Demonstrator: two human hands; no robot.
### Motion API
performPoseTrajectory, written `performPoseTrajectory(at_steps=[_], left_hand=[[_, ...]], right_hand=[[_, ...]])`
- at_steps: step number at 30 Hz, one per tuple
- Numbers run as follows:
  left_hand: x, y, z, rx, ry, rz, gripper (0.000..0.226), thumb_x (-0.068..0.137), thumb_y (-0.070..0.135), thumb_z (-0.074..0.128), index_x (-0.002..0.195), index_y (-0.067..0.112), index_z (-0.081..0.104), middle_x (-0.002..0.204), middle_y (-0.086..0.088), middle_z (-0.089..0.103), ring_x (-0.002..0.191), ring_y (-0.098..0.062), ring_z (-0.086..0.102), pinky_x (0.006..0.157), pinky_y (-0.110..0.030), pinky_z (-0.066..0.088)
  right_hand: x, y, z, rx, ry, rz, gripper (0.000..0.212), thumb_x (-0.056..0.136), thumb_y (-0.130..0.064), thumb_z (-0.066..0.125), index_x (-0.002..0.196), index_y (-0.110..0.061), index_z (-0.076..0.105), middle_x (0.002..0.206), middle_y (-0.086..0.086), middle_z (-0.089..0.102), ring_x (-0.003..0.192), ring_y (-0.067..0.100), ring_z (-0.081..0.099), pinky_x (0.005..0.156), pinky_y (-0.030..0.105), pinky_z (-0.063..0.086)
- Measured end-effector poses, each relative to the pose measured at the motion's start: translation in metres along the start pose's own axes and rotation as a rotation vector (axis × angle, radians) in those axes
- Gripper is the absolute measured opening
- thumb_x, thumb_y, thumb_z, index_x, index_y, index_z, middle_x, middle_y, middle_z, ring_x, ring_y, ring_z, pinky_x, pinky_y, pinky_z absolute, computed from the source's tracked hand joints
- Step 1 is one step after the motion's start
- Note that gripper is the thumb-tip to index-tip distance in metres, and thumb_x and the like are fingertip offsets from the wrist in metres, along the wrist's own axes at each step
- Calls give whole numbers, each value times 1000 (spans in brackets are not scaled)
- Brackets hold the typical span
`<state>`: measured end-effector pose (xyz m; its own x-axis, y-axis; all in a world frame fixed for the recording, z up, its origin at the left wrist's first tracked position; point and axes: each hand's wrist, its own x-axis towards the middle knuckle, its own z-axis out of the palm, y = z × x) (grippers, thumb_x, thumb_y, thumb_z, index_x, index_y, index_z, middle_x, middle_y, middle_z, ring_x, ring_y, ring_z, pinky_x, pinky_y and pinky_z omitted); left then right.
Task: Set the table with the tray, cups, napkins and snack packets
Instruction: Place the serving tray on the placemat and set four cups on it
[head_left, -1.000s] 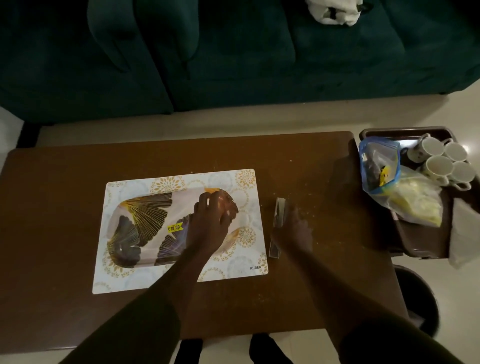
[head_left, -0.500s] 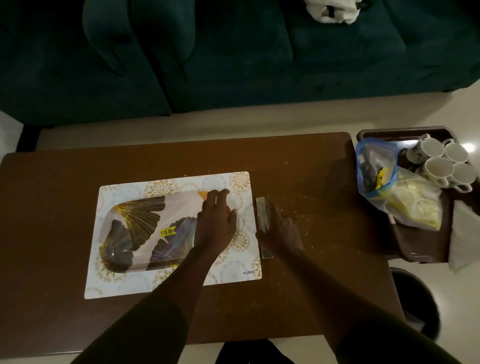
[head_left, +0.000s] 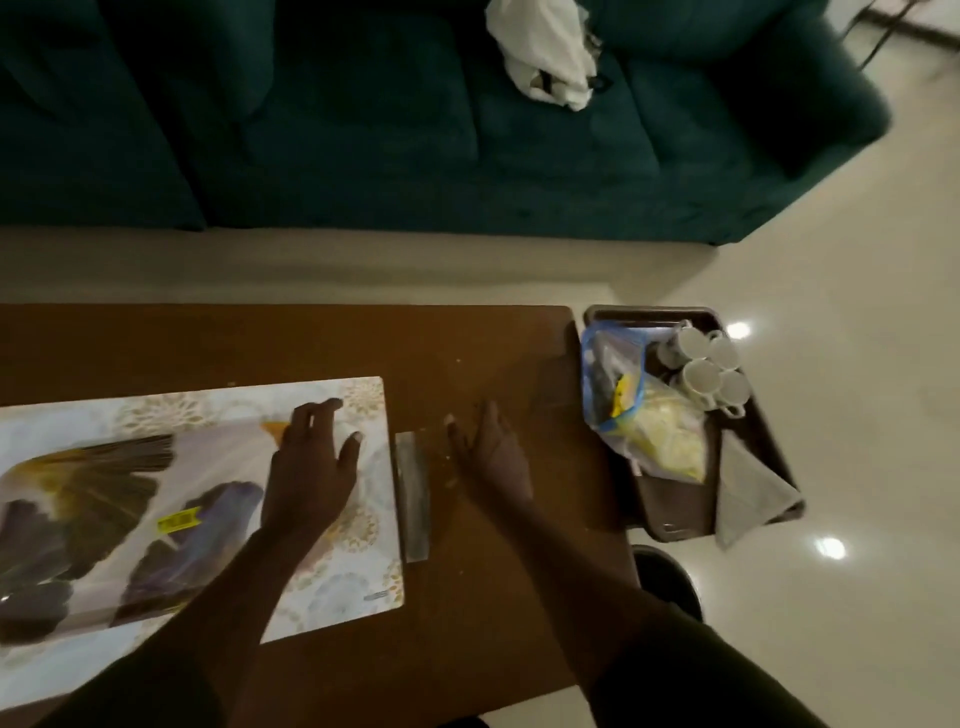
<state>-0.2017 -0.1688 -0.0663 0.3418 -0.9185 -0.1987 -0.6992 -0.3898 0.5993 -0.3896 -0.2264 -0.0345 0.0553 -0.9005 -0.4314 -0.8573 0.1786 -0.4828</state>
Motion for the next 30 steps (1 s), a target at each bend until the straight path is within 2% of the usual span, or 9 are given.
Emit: performPoseTrajectory(at_steps=[2,4,7,9,17,22,27,30], left_hand=[[0,19,13,-4,-21,23,45,95,26,55,136,12,44,138,-17,47,115,-39,57,90,-52,52],[2,40,26,-3,-31,25,46,96,27,54,138,10,44,141,-18,46,124,-38,51,93,-50,49],[5,68,38,-51,-19,43,46,96,24,54,138,7,46,143,-19,47,129,-37,48,100,-49,47],[7,88,49,-62,-5,61,44,96,23,54,138,9,47,143,-18,49,131,-35,47,102,-48,45],[14,170,109,11,51,196,37,95,19,56,131,14,51,130,-12,56,120,-30,51,95,-44,46],[9,252,162,-19,9,263,37,95,21,54,132,16,50,128,-10,56,116,-25,54,89,-36,45],[5,302,203,-144,-37,355,33,96,25,50,126,14,53,125,-12,56,113,-28,55,85,-44,51],[-2,311,219,-127,-47,390,38,92,33,44,125,16,53,125,-9,57,113,-27,57,85,-43,53]], right_hand=[[6,15,-16,9,47,0,62,95,-55,37,143,-17,30,145,9,45,127,30,50,99,43,44],[9,32,-31,26,84,-12,53,95,-50,41,138,-19,36,136,6,51,118,24,55,88,36,47],[18,53,-47,38,110,-71,39,95,-37,49,129,-18,44,124,3,56,107,20,57,78,28,42],[26,68,-57,35,136,-126,34,93,-28,52,125,-16,48,120,5,58,104,22,59,77,30,45],[29,137,-109,121,245,-352,28,86,-6,51,112,-8,61,107,14,65,86,36,64,68,38,50],[32,195,-162,160,338,-250,29,88,-9,52,115,-16,59,115,2,64,88,25,64,73,41,51],[38,247,-207,190,474,-214,24,86,-6,55,106,-14,65,102,-1,68,75,14,62,65,26,48],[34,279,-218,197,474,-161,21,85,-7,57,102,-16,67,103,-3,68,78,13,61,67,26,49]])
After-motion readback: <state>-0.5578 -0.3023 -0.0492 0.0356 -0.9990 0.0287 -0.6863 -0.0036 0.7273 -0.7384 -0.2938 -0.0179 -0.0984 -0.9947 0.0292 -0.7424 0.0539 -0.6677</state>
